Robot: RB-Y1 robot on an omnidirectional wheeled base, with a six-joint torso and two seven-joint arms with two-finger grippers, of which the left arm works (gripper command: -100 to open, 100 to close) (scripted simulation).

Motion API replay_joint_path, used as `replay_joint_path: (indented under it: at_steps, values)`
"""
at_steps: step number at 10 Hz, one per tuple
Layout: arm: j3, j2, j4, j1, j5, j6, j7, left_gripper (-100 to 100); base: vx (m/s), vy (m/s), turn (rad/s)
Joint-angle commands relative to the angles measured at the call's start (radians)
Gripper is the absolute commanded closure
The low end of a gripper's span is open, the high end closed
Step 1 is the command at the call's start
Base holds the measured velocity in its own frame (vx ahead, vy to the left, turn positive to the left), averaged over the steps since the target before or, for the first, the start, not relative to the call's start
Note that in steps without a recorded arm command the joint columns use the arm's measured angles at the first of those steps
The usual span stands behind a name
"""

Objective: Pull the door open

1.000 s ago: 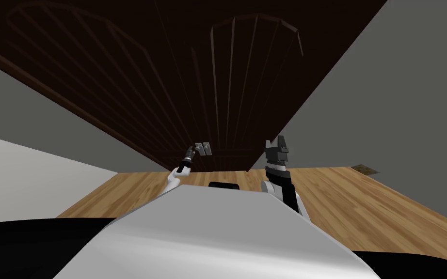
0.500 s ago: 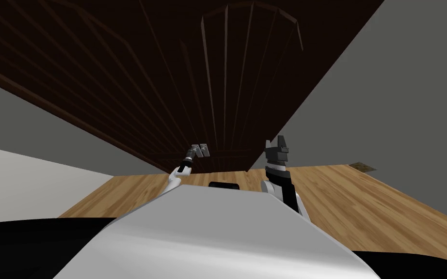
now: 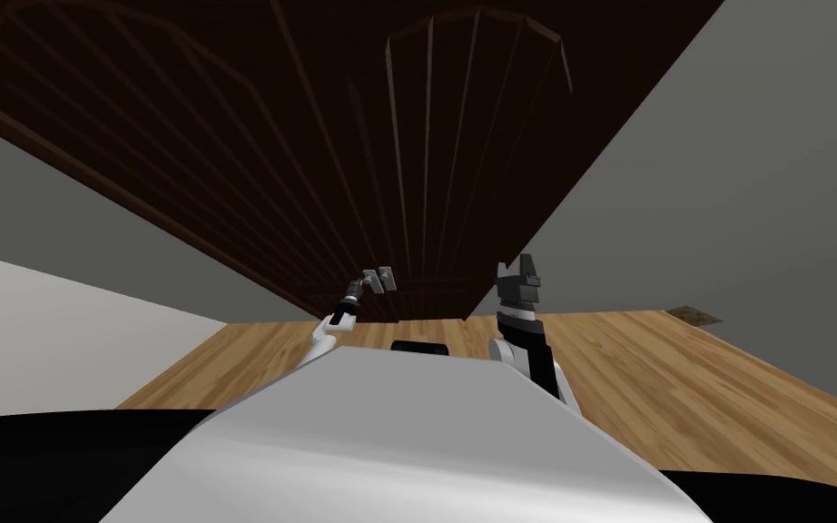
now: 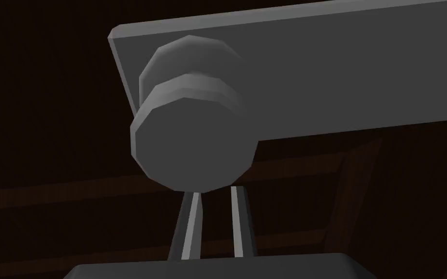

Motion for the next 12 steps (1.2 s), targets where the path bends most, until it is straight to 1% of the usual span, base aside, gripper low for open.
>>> replay_joint_path:
  at_steps: [1,2,4,7,8,9,11,12]
  values:
    - [0.013,0.015,0.012,0.015,0.003,0.002,0.005,100,-0.186,0.124,0.118]
    - [-0.001,0.014,0.006,0.012,0.002,-0.005,0.012,-100,-0.198,0.086,0.009]
    - [-0.023,0.016,-0.017,0.021,0.001,-0.006,0.026,-100,-0.225,-0.019,-0.049]
    - [-0.065,0.014,-0.056,0.028,-0.003,-0.009,0.048,-100,-0.191,-0.081,-0.091]
    - [-0.055,0.018,-0.051,0.028,-0.002,-0.006,0.044,-100,-0.088,-0.05,-0.013]
    - [-0.028,0.029,-0.032,0.041,0.002,-0.002,0.04,-100,-0.046,0.052,0.176]
    - [0.004,0.04,-0.005,0.05,0.007,0.002,0.032,-100,-0.01,0.118,0.18]
    - [0.014,0.04,0.006,0.046,0.008,0.002,0.027,-100,0.12,0.132,0.049]
